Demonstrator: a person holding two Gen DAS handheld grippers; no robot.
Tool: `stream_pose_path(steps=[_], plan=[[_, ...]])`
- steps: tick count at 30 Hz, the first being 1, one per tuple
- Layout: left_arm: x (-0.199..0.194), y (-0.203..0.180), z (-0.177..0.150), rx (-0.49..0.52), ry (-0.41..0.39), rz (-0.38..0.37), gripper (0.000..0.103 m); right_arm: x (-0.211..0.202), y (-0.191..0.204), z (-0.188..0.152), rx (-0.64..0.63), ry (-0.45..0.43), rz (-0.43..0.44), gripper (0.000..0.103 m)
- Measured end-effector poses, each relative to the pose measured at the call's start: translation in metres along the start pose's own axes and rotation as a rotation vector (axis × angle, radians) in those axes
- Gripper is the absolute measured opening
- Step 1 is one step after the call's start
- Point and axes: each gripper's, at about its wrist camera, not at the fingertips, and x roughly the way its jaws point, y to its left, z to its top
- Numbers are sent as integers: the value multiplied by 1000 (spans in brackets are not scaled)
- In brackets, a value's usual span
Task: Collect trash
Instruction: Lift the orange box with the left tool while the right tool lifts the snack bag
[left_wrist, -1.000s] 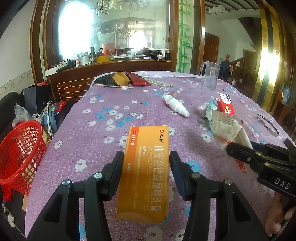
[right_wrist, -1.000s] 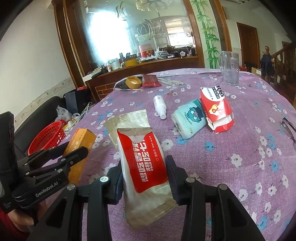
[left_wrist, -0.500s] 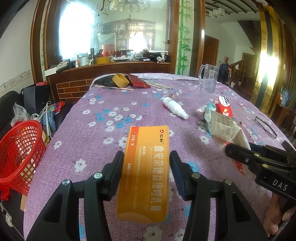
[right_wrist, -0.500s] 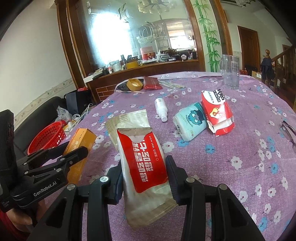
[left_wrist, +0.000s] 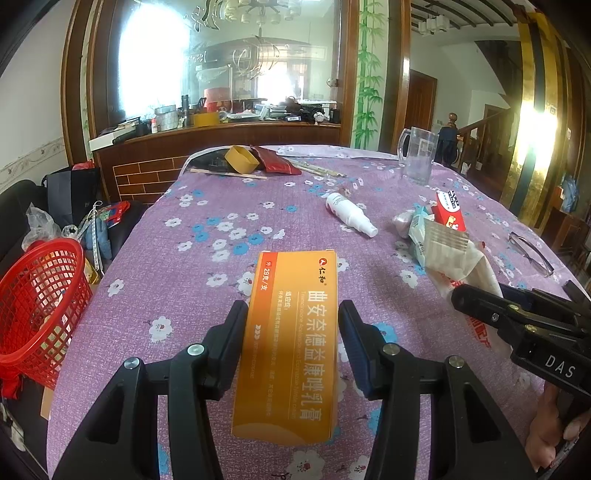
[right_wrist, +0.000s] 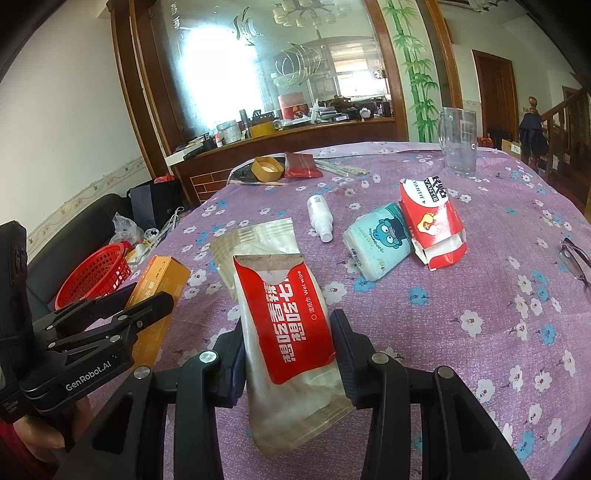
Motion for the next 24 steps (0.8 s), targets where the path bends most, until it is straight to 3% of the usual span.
stream_pose_path(steps=[24], plan=[[-4, -4, 10, -5, 20, 45, 49, -32, -12, -1, 37, -36, -38, 45]])
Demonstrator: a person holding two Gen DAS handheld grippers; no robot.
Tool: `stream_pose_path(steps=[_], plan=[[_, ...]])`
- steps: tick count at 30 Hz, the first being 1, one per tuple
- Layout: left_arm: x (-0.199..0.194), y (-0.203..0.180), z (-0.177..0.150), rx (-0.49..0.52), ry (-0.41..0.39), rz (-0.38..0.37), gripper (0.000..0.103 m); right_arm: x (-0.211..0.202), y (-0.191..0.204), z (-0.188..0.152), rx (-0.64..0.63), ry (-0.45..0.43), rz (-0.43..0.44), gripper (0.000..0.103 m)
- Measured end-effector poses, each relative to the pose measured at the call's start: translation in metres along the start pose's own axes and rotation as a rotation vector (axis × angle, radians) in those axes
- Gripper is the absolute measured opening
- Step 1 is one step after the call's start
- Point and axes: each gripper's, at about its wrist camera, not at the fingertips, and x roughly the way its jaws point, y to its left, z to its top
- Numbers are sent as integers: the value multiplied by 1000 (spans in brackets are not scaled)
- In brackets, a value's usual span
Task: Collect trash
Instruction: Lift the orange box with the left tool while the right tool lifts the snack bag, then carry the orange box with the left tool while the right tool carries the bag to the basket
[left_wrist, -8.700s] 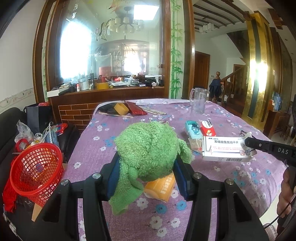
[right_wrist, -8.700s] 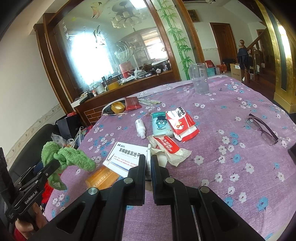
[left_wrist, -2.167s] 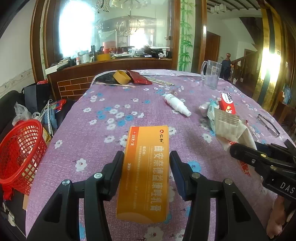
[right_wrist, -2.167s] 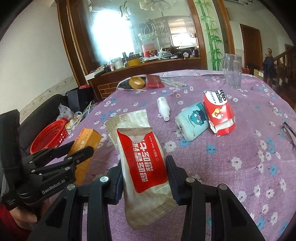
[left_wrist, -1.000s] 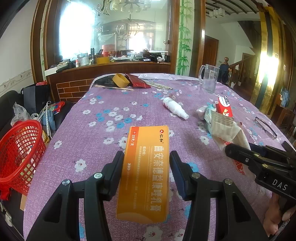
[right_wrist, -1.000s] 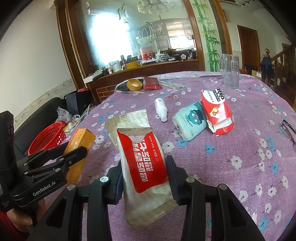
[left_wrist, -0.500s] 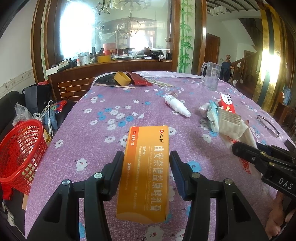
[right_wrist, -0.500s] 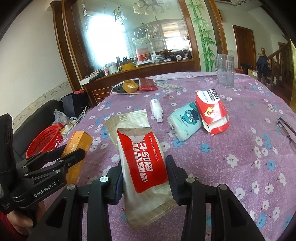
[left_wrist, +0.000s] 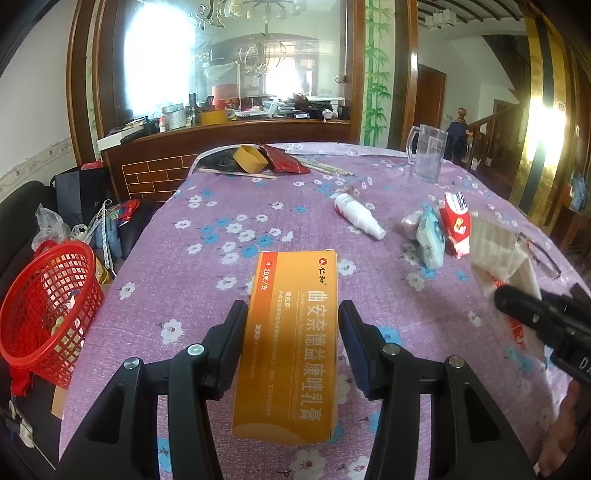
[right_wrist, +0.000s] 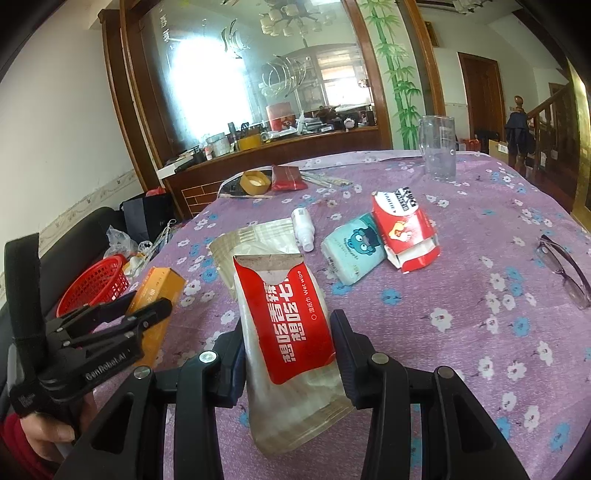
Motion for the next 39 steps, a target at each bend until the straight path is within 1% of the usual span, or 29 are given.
stream_pose_path(steps=[7, 19, 26, 39], plan=[[-13, -2, 4, -3, -14, 8, 49, -8, -8, 1, 24, -8, 7, 45], [-17, -6, 5, 0, -15, 8, 49, -13, -8, 1, 25, -11, 6, 45], [-22, -6, 5, -6, -22, 6, 49, -14, -4, -1, 16, -6, 6, 45], [-23, 8, 0, -28, -15, 16, 49, -10, 7, 0, -4, 10, 5, 45]])
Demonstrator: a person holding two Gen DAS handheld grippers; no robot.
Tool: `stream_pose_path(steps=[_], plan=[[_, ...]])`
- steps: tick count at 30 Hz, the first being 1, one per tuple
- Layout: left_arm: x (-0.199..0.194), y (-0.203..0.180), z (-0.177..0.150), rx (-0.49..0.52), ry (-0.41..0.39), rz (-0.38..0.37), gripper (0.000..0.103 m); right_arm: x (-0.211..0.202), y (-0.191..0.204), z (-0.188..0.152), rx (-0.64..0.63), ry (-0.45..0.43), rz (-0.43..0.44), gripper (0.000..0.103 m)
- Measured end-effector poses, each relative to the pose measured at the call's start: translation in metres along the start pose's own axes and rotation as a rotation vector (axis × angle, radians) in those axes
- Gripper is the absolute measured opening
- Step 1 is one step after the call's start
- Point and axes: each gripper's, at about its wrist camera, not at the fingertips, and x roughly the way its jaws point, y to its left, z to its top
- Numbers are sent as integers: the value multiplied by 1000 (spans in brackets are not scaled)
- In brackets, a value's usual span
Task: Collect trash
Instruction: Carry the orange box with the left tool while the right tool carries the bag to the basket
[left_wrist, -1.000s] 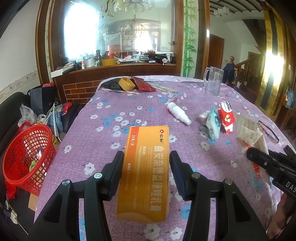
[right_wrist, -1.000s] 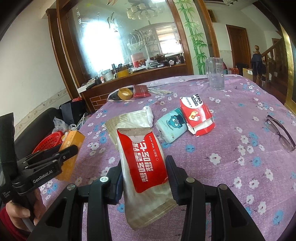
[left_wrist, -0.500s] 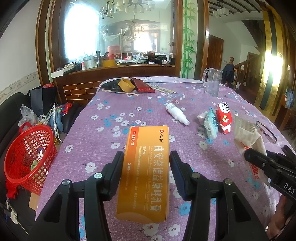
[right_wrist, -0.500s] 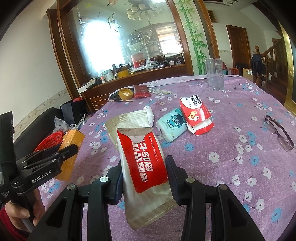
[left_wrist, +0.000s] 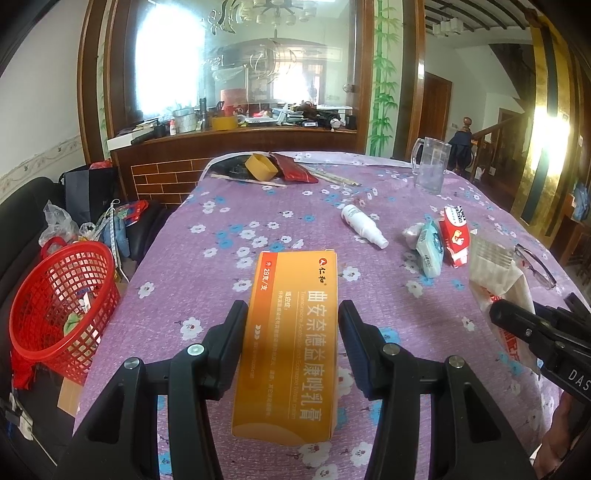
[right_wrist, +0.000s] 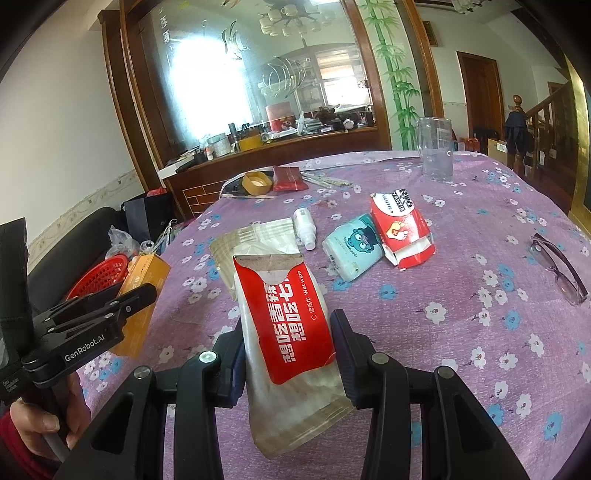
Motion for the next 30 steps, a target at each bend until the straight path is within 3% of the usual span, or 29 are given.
stream_pose_path(steps=[30], plan=[[2, 61, -7, -91, -4, 72, 49, 39, 58, 13, -94, 101, 43, 45]])
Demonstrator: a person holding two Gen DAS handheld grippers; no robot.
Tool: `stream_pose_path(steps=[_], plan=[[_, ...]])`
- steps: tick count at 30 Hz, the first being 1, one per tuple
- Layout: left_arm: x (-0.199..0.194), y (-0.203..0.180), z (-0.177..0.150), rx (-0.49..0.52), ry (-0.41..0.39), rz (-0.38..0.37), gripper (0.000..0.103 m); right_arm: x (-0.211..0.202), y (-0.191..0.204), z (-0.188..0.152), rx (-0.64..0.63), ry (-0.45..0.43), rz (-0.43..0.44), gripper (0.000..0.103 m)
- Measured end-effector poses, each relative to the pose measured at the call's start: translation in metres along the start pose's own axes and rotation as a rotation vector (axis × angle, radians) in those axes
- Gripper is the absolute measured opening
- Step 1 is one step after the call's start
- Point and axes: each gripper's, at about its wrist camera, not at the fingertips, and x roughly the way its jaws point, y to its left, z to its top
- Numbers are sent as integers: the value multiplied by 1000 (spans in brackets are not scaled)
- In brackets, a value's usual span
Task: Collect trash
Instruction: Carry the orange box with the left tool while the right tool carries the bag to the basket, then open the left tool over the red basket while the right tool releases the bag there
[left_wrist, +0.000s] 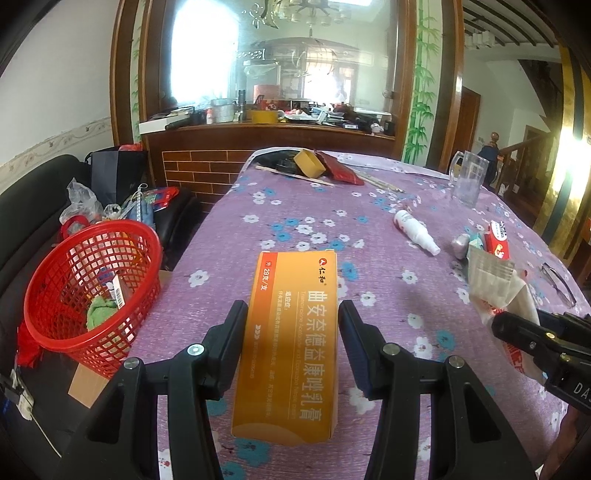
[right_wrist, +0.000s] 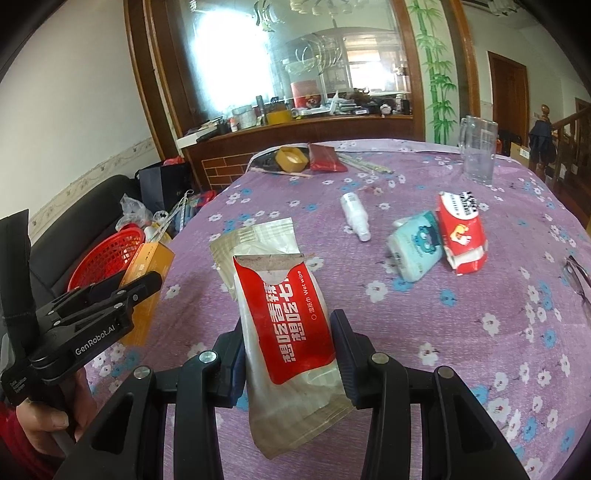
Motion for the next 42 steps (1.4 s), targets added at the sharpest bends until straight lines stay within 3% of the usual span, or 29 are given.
stream_pose_path(steps=[13, 22, 31, 42], plan=[[-8, 34, 0, -64, -16, 7, 49, 21, 32, 7, -48, 55, 25, 45], [-31, 79, 12, -136, -75, 45, 49, 32, 60, 26, -96, 78, 65, 45], [-44, 158, 29, -251, -112, 136, 49, 46, 117, 64, -155, 94, 175, 46], [-23, 229, 30, -362, -68, 215, 49, 107, 219, 104, -188, 168, 367, 46]])
